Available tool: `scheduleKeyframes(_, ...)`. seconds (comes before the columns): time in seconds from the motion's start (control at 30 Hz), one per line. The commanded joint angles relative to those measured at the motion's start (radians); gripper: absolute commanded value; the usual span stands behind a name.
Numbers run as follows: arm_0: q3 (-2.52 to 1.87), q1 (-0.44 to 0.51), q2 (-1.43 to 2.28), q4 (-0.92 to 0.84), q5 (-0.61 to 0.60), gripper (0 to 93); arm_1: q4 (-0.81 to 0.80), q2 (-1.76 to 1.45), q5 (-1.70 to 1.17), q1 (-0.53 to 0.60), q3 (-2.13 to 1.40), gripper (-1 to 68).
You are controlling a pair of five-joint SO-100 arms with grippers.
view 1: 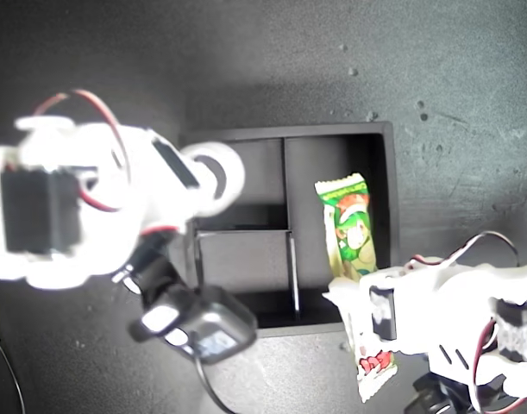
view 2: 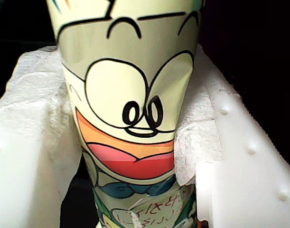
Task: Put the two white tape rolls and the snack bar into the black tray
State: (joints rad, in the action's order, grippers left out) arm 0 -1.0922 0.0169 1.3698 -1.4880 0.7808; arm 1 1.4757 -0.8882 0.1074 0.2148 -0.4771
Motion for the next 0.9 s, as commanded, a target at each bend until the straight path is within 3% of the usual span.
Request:
scheduleKeyframes(0.0,0.086,-0.011,-0.029,-0.023,0.012,0.0,-0.003,-0.011,0.009,0.0,0.046,5.9)
scheduleKeyframes(0.23,0.201,-0.025,-0.135,-0.048,-0.005,0.0,0.008,-0.011,0.018,0.0,0.038,5.9)
scheduleKeyframes(0.5,0.838,-0.006,-0.514,-0.347,-0.014,0.0,0.021,-0.011,0.023,0.002,0.037,5.6)
scheduleKeyframes(0.87,0.747,-0.034,-0.492,-0.345,0.018,0.0,0.043,-0.011,0.034,0.008,0.028,5.7)
